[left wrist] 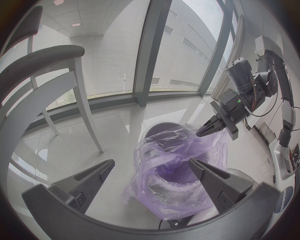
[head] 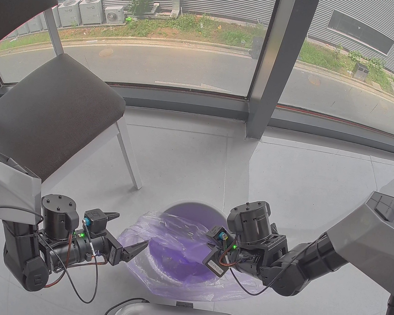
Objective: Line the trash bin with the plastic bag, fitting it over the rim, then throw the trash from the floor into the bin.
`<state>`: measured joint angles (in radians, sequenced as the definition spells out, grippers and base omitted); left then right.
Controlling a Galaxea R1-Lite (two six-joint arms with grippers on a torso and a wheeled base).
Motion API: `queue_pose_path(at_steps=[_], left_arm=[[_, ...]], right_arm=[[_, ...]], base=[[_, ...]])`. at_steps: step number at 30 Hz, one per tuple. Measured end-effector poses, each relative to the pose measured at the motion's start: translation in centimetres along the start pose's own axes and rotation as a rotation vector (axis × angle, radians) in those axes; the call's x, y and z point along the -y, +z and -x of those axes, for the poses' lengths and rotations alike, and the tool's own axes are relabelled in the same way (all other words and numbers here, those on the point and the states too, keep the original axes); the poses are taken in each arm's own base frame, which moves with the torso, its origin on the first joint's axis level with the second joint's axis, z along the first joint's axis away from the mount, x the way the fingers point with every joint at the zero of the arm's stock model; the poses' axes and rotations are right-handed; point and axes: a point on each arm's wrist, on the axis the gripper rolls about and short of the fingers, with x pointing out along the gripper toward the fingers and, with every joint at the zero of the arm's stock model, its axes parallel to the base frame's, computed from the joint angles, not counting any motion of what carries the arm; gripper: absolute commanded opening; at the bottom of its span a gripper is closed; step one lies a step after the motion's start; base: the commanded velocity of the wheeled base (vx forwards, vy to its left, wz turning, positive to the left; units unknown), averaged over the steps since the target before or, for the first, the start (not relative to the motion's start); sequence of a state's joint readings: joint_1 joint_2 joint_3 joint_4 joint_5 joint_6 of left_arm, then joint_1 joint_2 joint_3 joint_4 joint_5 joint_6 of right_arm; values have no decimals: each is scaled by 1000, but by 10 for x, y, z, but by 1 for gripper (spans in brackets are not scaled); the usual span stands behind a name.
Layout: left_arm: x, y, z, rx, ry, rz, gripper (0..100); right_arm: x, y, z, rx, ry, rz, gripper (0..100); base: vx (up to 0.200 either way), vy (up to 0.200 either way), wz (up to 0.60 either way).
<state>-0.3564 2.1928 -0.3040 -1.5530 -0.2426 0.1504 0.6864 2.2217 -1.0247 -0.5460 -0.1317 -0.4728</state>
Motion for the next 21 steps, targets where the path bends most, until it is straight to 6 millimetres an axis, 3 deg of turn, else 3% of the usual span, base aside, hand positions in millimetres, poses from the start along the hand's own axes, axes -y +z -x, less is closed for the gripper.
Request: queue_pose_path(at_steps=[10,21], left_arm=[[6,-2,-1,-12,-14,-6,100],[6,-3,-2,-13,-16,-7,100]], right_arm=[[16,8,18,11,-23,-17,0],[37,11,22,33,-72,-46,0]], base=[[0,0,0],[0,0,0]])
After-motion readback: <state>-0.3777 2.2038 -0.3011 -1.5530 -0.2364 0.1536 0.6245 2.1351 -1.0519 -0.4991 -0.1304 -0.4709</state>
